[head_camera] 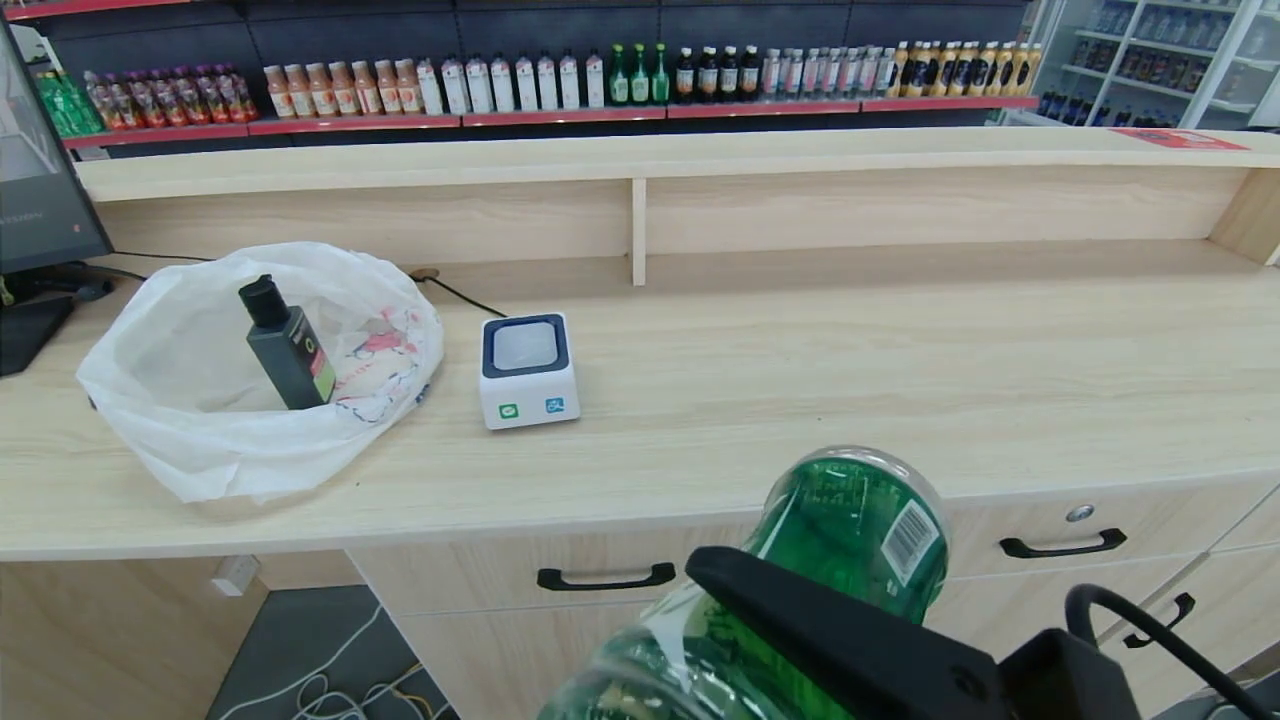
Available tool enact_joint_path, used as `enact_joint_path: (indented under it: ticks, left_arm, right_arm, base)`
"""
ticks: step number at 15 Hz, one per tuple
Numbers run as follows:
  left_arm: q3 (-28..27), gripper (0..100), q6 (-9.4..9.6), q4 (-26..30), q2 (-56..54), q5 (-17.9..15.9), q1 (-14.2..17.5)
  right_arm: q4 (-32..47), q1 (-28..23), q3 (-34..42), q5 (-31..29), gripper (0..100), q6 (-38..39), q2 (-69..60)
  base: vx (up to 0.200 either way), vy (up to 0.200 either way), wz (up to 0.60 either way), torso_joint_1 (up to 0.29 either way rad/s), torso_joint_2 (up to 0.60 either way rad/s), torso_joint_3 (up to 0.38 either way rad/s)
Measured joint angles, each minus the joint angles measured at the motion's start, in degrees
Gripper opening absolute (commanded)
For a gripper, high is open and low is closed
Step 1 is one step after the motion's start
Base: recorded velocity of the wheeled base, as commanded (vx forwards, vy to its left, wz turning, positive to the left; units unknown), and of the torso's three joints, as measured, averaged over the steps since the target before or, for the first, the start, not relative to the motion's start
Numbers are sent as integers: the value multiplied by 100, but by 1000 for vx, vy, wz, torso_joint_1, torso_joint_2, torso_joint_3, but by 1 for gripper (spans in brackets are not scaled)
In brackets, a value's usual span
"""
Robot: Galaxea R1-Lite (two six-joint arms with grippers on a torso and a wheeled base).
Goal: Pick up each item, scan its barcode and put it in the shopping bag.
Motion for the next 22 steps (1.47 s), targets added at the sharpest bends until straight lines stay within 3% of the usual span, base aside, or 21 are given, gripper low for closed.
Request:
enact_joint_path:
  ticks: [7,22]
  left_arm:
    - [0,100,-2,0,0,0,0]
    - [0,100,0,0,0,1,-2]
  right_arm:
    - [2,59,414,-2,0,-200,-41]
    - [0,118,233,-148,0,-49,11]
  base:
    - [0,0,0,0,0,0]
    - [0,0,0,0,0,0]
